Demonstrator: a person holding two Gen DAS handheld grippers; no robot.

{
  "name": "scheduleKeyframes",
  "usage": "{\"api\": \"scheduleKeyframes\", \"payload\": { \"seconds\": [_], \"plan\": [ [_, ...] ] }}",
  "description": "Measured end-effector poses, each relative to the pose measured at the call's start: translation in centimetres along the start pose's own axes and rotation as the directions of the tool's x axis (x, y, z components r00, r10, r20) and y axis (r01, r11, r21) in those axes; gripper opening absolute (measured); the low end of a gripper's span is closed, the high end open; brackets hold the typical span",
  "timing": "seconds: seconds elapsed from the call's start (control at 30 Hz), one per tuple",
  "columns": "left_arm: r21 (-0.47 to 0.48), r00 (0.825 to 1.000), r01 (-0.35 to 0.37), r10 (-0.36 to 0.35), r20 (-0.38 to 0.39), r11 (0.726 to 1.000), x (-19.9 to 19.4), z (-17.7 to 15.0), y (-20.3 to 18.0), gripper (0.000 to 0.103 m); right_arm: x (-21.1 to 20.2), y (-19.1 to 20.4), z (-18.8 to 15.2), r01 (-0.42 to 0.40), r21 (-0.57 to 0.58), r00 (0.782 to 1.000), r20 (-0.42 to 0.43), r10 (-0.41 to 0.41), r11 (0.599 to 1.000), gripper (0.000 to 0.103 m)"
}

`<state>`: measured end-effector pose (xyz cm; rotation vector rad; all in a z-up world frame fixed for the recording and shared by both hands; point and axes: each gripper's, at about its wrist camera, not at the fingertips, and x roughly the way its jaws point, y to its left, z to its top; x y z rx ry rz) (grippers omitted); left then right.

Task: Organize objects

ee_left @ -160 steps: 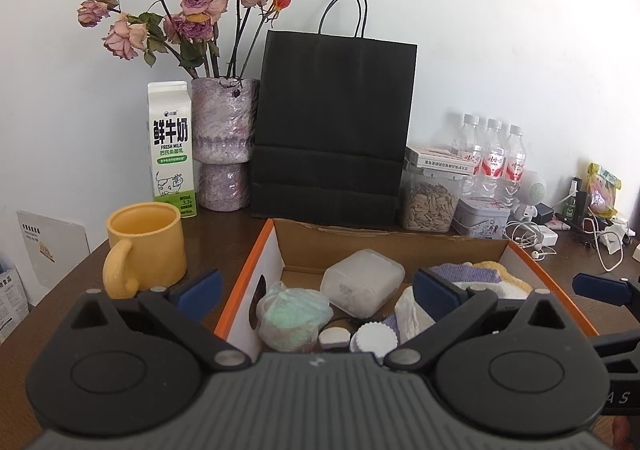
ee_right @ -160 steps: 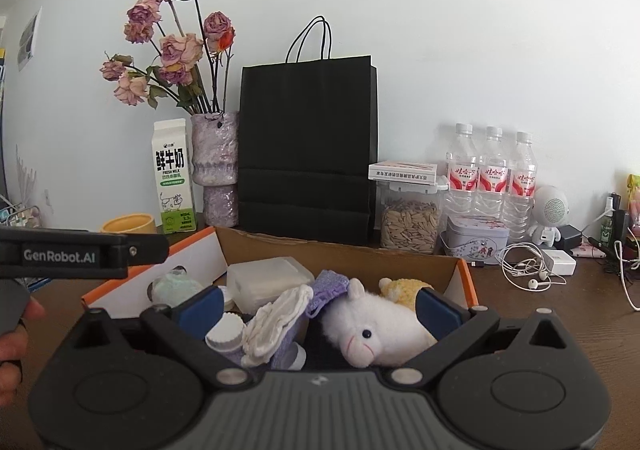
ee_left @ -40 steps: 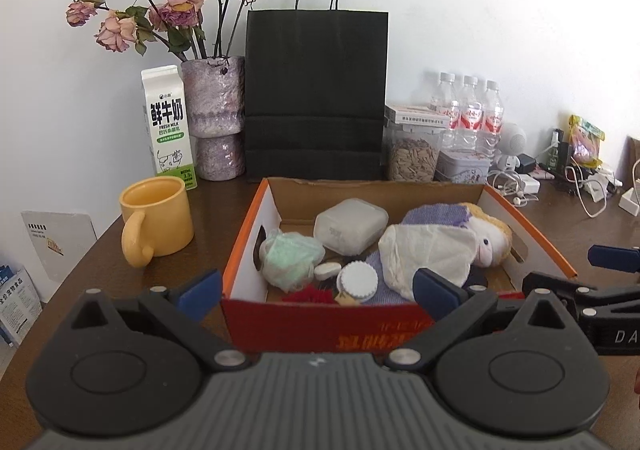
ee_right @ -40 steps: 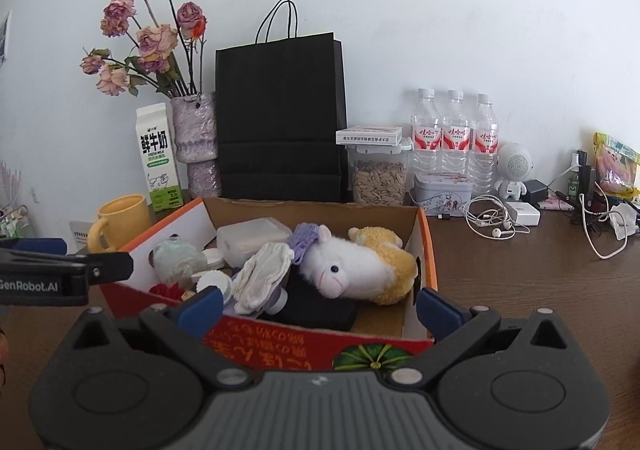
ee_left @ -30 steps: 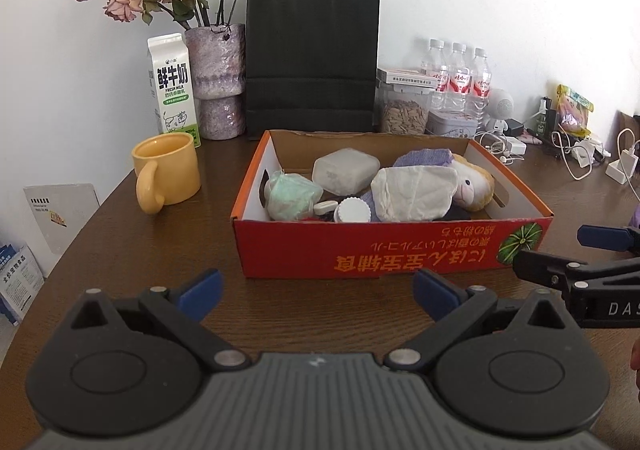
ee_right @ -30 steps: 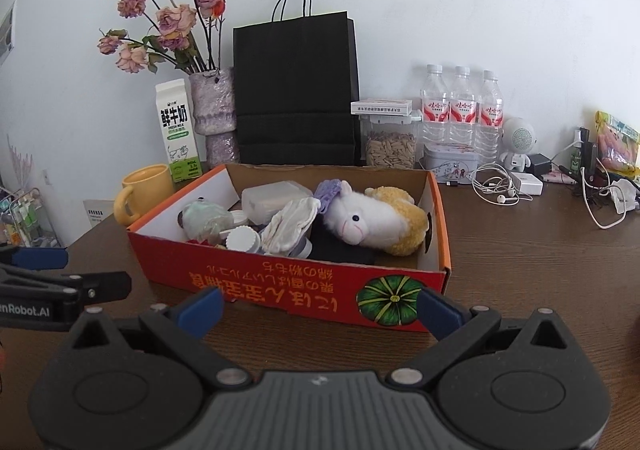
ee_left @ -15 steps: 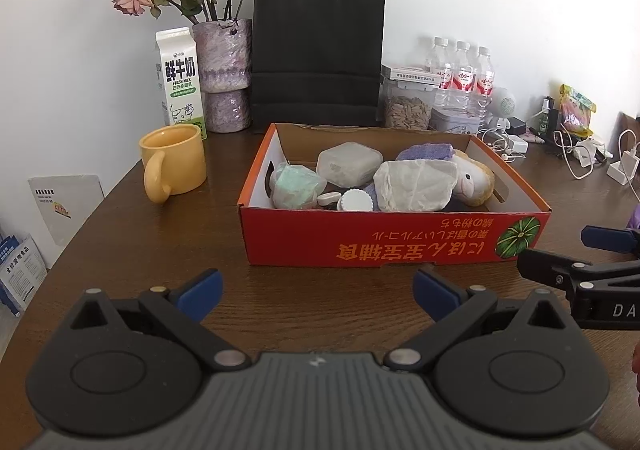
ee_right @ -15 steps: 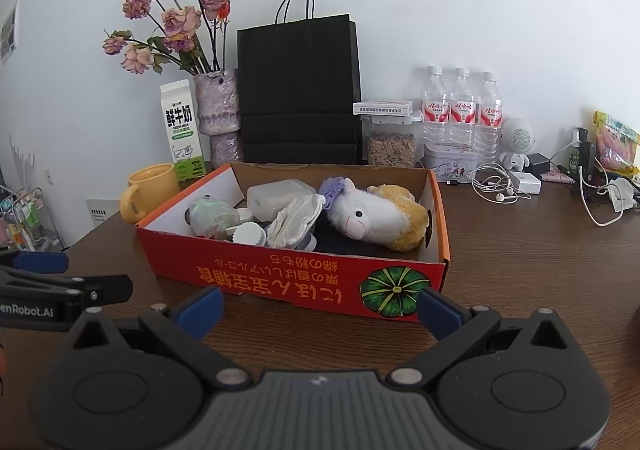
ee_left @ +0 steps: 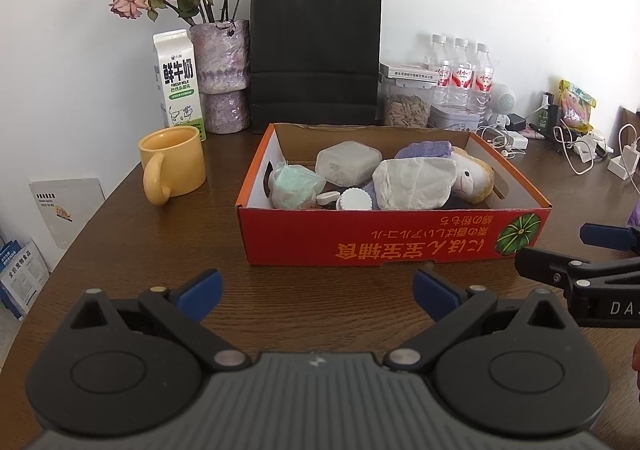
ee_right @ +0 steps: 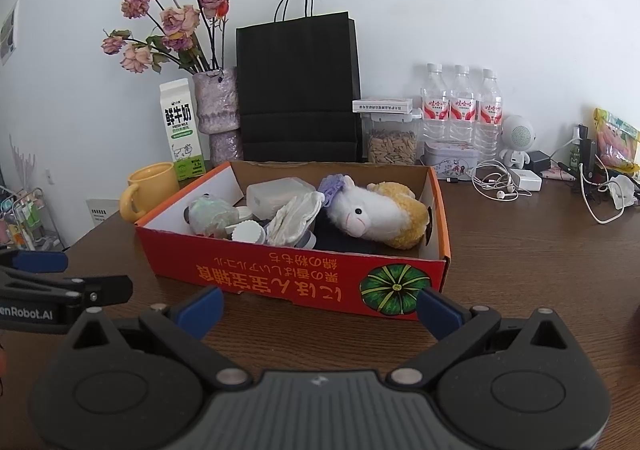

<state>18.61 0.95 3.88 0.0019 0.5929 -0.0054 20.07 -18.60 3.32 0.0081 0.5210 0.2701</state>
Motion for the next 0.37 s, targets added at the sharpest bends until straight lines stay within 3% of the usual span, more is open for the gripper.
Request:
{"api": "scheduleKeyframes", "payload": {
  "seconds": [0.37],
  "plan": [
    [-0.006, 1.000, 0.009, -0.009, -0.013, 1.000, 0.07, -0.14, -0.19, 0.103, 0.24, -0.02, -0.32, -0.002, 0.002, 1.000, -0.006, 0.002, 1.000, 0.103]
  ]
}}
